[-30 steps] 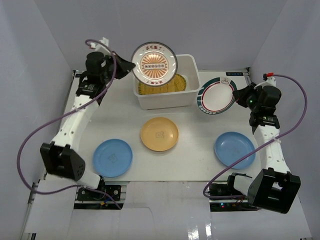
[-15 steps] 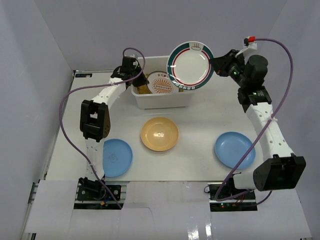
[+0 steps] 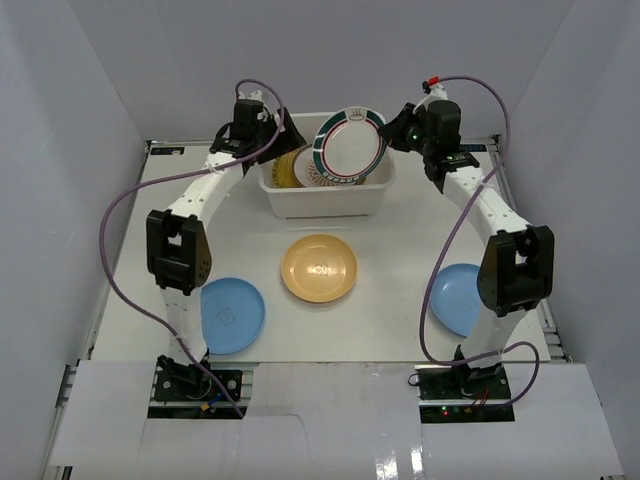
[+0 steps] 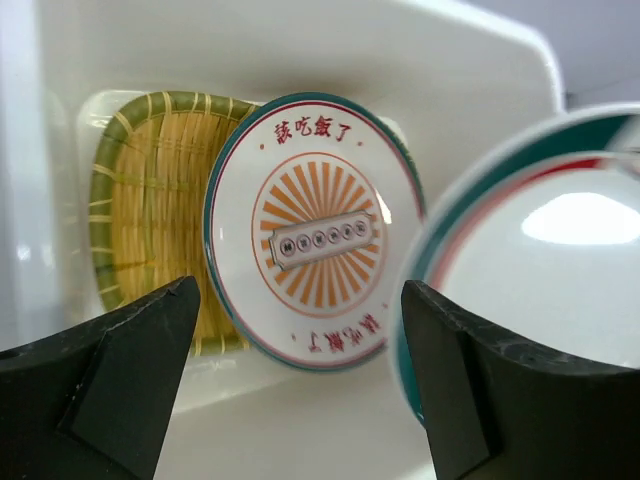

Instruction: Place the plates into the plastic bin on the countertop

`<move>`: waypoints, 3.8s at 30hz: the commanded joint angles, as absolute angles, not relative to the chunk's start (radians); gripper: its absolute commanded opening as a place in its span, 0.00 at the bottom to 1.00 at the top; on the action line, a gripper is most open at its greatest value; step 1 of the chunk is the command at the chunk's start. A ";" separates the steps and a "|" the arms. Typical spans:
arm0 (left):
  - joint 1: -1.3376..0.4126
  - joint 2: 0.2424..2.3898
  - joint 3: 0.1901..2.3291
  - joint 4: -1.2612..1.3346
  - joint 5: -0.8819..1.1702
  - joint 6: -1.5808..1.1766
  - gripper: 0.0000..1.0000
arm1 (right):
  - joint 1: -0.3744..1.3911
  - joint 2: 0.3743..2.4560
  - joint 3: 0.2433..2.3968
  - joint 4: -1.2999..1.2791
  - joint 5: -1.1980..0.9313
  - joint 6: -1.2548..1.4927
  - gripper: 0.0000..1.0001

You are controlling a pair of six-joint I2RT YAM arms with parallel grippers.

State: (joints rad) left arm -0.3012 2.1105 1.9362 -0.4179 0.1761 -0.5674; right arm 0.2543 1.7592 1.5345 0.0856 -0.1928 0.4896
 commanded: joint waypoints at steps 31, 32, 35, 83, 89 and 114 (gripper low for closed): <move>-0.304 0.894 0.911 -0.503 0.075 -0.551 0.84 | 0.558 1.719 1.514 -0.054 -0.132 0.247 0.71; -0.304 0.835 0.928 -0.488 0.089 -0.557 0.84 | 0.625 1.660 1.400 -0.016 -0.124 0.259 0.67; -0.304 0.778 0.966 -0.488 0.078 -0.551 0.84 | 0.744 1.602 1.246 0.064 -0.107 0.294 0.62; -0.798 0.957 0.777 -0.170 0.182 -0.721 0.74 | 0.439 1.799 1.689 -0.066 0.101 0.298 0.08; -0.962 1.348 0.877 -0.057 0.025 -0.730 0.75 | 0.408 1.948 1.776 -0.123 0.084 0.261 0.08; -1.126 2.232 1.584 0.019 -0.031 -0.706 0.76 | 0.232 1.177 1.238 -0.147 -0.230 0.307 0.54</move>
